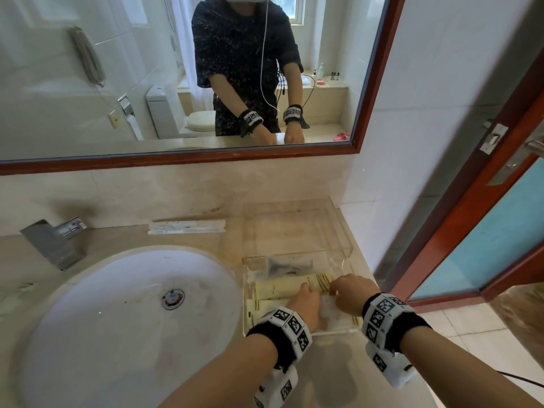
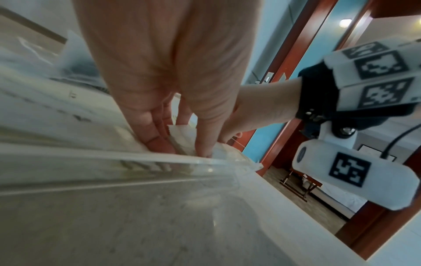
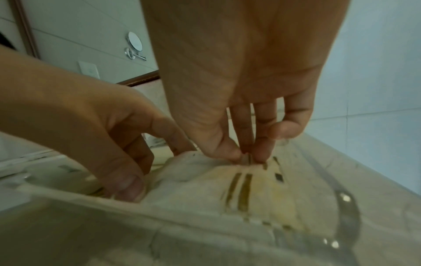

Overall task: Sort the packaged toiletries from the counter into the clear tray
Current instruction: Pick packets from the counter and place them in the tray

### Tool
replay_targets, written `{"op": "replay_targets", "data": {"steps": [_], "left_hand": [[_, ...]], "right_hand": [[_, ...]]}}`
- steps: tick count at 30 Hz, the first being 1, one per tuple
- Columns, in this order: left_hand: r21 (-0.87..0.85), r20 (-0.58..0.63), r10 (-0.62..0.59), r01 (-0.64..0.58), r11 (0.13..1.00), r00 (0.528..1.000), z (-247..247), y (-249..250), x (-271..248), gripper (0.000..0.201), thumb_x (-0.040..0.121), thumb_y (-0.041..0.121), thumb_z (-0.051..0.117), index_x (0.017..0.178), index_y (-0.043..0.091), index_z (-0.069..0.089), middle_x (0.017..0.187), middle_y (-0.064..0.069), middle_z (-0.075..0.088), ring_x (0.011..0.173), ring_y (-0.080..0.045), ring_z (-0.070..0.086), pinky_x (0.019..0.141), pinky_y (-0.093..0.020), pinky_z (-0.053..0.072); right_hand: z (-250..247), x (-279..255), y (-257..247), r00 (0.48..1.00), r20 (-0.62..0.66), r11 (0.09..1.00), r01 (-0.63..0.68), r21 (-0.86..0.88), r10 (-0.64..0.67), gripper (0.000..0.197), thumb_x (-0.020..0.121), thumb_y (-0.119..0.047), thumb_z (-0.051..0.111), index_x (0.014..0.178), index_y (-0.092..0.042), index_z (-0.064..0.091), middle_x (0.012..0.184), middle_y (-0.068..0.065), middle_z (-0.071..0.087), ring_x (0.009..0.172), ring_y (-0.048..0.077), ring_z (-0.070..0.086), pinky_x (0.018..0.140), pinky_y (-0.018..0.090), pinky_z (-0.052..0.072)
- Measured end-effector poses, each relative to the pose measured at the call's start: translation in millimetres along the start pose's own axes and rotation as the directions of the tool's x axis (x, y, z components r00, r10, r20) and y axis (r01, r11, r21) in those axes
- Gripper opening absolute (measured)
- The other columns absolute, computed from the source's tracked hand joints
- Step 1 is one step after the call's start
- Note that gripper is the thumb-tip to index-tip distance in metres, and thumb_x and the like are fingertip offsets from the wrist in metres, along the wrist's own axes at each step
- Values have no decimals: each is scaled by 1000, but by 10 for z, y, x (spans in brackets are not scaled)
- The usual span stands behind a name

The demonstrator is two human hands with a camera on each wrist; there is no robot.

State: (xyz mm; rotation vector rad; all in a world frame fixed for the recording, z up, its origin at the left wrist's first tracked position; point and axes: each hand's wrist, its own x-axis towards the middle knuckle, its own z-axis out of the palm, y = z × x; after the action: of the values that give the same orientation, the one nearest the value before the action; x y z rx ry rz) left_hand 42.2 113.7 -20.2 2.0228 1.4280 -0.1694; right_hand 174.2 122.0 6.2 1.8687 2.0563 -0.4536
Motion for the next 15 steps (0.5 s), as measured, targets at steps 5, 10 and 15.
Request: {"op": "replay_targets", "data": {"steps": [5,10,15], "left_hand": [[-62,-5,-57,57,997,998,68,62,5,65,83,23,66,141,14,38,147,-12,26,117,-33,53,104,-38,43],[-103,-40,-72,68,992,997,64,98,-9,58,86,25,64,136,9,39,142,-16,34,118,-33,53,96,-33,45],[-30,-92,-30,27,999,995,14,84,-57,61,86,25,63,138,8,34,139,-16,32,121,-33,48,96,-31,40]], "right_hand": [[-11,-32,-18,999,47,1000,15,19,-16,34,87,-19,52,119,-18,62,119,5,64,108,23,62,91,33,52],[40,-64,-54,999,20,999,34,18,-35,32,86,-20,53,116,-14,61,117,6,60,108,24,60,91,33,49],[9,-67,-40,999,-8,999,34,31,-34,34,84,-21,56,117,-18,61,120,3,57,109,23,59,90,32,49]]}}
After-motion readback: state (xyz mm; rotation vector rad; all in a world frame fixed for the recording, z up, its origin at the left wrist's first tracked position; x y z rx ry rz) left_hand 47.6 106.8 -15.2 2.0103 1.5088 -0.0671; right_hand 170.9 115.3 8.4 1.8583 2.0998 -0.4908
